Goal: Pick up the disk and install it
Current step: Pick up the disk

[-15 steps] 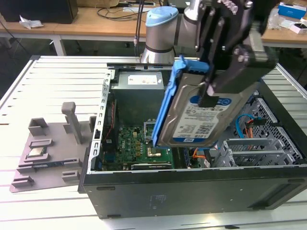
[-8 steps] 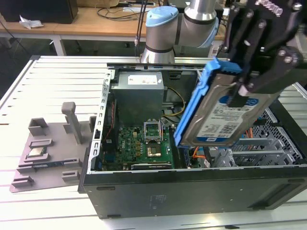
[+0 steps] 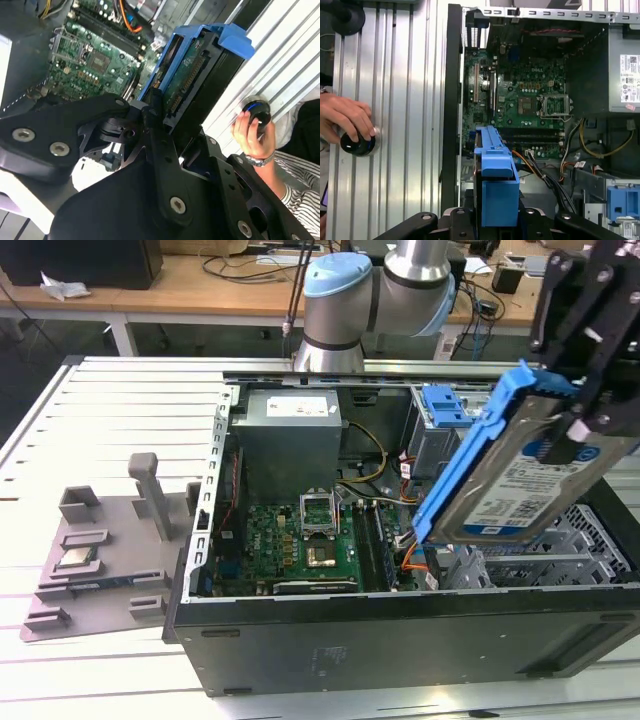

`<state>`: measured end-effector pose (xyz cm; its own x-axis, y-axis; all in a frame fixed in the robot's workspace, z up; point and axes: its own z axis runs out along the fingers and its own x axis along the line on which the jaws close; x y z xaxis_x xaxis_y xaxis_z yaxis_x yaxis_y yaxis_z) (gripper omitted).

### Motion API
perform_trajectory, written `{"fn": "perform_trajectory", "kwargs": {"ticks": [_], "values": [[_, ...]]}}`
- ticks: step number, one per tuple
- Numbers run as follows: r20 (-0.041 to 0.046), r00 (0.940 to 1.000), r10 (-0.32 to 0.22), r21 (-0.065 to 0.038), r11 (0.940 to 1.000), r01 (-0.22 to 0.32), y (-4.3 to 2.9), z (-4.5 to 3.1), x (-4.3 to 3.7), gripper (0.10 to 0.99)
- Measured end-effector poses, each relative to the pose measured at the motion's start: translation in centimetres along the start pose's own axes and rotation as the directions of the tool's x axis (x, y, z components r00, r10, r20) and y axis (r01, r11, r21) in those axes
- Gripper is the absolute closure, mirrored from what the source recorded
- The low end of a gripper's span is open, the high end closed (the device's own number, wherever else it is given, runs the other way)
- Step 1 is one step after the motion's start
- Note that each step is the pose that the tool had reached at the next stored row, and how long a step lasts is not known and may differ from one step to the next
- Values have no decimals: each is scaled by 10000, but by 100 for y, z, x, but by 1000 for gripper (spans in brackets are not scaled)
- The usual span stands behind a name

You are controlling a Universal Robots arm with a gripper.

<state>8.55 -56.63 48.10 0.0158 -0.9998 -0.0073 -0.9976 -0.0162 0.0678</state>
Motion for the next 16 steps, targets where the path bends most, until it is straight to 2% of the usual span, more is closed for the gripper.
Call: {"fn": "perform_trajectory", "kwargs": {"ticks": [1, 3, 5, 7, 9, 11, 12, 13, 16], "values": [[0, 10000, 1, -14, 10000, -1, -67, -3, 0, 722], [1, 10000, 2, -59, 10000, -2, -245, -7, 0, 722], [1, 10000, 1, -91, 10000, -1, -370, -8, -1, 722], [3, 10000, 2, -112, 9999, -2, -439, -6, -4, 722], [4, 10000, 2, -143, 9999, -2, -551, -5, -16, 722], [3, 10000, 2, -166, 9999, -2, -614, -3, -34, 722], [6, 10000, 1, -196, 9998, -1, -700, 4, -61, 722], [1, 10000, 3, -211, 9998, -3, -742, 5, -70, 722], [4, 10000, 2, -244, 9997, -2, -804, 31, -78, 722]]}}
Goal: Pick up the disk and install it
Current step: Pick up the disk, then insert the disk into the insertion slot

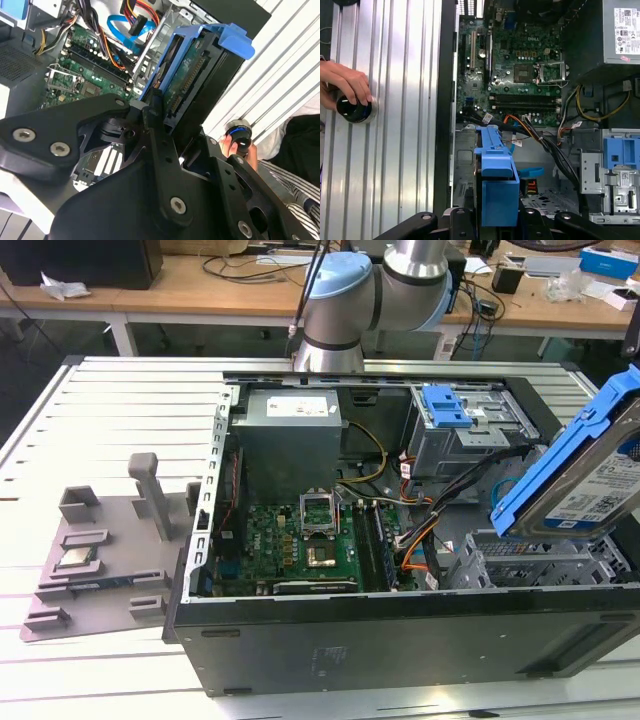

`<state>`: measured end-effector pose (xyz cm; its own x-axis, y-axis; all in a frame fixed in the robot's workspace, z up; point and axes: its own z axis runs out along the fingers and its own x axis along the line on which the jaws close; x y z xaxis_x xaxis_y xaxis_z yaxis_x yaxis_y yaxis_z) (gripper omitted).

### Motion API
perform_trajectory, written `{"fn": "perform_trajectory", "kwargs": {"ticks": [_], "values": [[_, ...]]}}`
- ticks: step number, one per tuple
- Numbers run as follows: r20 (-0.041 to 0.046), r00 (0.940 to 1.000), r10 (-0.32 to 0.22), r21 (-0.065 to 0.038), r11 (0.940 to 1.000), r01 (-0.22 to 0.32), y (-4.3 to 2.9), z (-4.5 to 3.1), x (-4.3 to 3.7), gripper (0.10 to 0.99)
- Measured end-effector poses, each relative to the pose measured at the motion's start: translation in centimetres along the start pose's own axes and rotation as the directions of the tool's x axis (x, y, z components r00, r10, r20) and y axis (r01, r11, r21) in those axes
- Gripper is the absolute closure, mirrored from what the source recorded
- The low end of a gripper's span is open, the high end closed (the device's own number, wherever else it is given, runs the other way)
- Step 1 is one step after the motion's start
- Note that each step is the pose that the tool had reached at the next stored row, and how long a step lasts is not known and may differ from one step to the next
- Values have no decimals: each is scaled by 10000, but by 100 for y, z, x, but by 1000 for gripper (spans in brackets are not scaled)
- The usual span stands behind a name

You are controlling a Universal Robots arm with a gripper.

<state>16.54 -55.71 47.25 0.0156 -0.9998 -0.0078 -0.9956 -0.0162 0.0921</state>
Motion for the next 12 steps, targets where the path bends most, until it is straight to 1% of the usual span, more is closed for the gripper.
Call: {"fn": "perform_trajectory", "kwargs": {"ticks": [2, 12], "values": [[-2, 10000, 0, -6, 10000, 0, -15, 6, -2, 722], [0, 10000, 1, -7, 10000, -1, -15, 10, -2, 722]]}}
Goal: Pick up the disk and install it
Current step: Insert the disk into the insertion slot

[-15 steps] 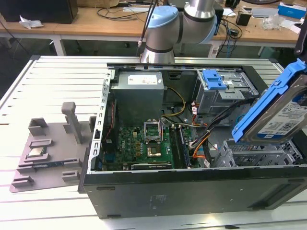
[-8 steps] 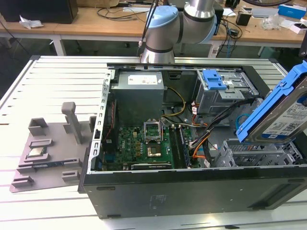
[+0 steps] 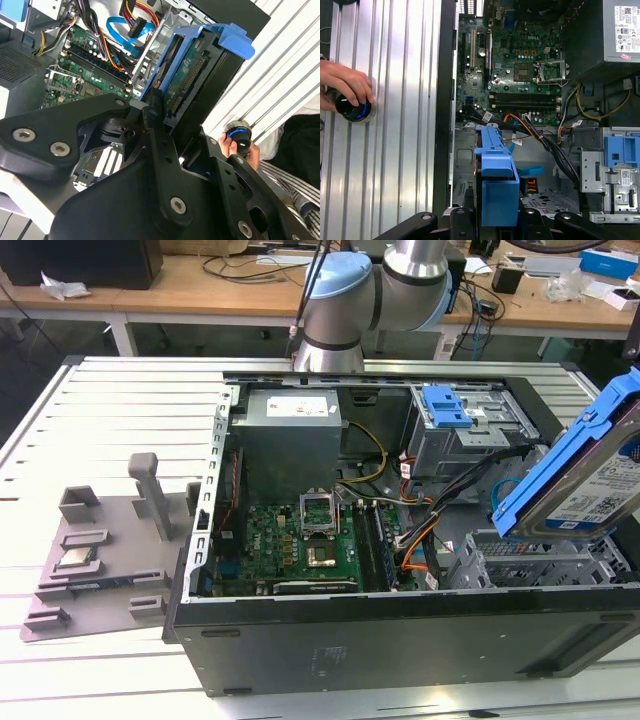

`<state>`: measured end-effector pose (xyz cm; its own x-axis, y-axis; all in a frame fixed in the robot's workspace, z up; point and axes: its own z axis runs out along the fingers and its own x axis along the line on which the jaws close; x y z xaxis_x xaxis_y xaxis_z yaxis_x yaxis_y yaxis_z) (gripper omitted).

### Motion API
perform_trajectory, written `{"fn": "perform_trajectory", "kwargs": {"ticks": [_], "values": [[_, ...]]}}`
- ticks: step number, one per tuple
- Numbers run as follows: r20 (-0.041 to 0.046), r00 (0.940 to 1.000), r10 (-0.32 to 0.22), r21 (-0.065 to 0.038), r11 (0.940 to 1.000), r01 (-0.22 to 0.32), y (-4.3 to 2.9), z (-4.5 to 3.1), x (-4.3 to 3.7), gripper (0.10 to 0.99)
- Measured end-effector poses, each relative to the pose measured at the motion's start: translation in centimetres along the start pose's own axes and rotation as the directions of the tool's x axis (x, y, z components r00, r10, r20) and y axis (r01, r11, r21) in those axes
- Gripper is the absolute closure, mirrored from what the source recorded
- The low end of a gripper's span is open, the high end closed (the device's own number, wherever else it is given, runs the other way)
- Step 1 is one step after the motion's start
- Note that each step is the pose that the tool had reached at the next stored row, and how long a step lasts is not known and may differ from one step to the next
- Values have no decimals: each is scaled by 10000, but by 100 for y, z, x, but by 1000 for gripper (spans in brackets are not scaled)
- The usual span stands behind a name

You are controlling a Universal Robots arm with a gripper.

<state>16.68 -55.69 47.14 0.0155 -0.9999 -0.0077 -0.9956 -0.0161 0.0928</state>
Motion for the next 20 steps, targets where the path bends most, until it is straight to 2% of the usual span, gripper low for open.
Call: {"fn": "perform_trajectory", "kwargs": {"ticks": [12, 16, 20], "values": [[0, 10000, 0, 0, 10000, 0, -10, 103, -38, 722], [7, 10000, 59, 0, 10000, -59, -29, 226, -55, 722], [9, 10000, 80, 0, 10000, -80, -37, 271, -68, 722]]}}
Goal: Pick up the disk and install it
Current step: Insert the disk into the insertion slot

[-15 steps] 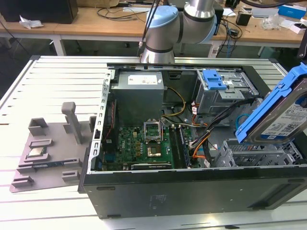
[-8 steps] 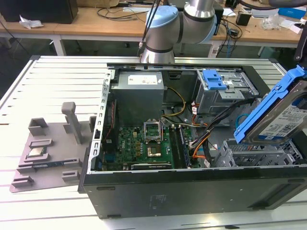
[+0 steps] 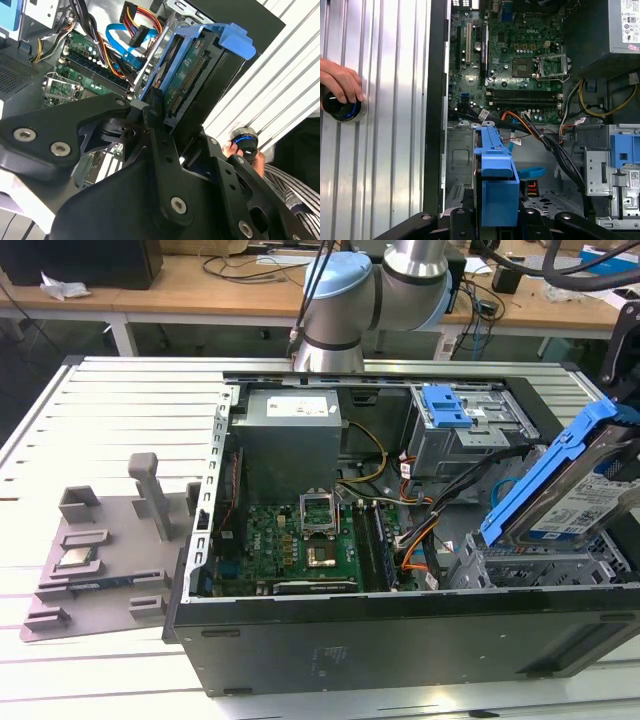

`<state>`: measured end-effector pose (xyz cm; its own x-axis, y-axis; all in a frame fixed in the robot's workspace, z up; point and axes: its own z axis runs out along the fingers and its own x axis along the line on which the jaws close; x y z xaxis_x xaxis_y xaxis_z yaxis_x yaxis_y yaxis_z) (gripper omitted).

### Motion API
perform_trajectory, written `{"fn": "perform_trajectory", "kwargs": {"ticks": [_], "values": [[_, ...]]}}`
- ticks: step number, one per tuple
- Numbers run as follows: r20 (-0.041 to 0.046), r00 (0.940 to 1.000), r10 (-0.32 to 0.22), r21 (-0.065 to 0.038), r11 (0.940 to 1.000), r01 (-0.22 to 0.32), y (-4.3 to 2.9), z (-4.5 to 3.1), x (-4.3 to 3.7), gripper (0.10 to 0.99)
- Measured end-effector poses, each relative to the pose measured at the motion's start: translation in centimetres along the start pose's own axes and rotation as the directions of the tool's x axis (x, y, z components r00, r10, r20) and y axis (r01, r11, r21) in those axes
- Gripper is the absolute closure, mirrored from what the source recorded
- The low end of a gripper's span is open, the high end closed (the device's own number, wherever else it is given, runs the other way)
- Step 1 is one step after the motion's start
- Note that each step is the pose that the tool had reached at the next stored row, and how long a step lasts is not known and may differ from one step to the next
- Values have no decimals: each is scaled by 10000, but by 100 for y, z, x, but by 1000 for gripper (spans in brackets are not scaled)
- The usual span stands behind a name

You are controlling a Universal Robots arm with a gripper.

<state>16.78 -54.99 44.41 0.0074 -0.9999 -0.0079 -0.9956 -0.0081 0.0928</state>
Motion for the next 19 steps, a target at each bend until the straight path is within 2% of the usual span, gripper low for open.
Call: {"fn": "perform_trajectory", "kwargs": {"ticks": [5, 9, 15, 16, 17, 18, 19], "values": [[-3, 10000, 4, -1, 10000, -4, -7, 65, -6, 722], [1, 10000, 8, -3, 10000, -8, -19, 197, -4, 722], [-1, 10000, 11, -2, 10000, -11, -31, 318, -4, 722], [-10, 10000, 6, 4, 10000, -6, -2, 363, -4, 722], [33, 10000, 13, -3, 10000, -13, 130, 393, -1, 722], [15, 10000, 9, 0, 10000, -9, 184, 387, -5, 722], [14, 10000, 9, 0, 10000, -9, 194, 409, -4, 722]]}}
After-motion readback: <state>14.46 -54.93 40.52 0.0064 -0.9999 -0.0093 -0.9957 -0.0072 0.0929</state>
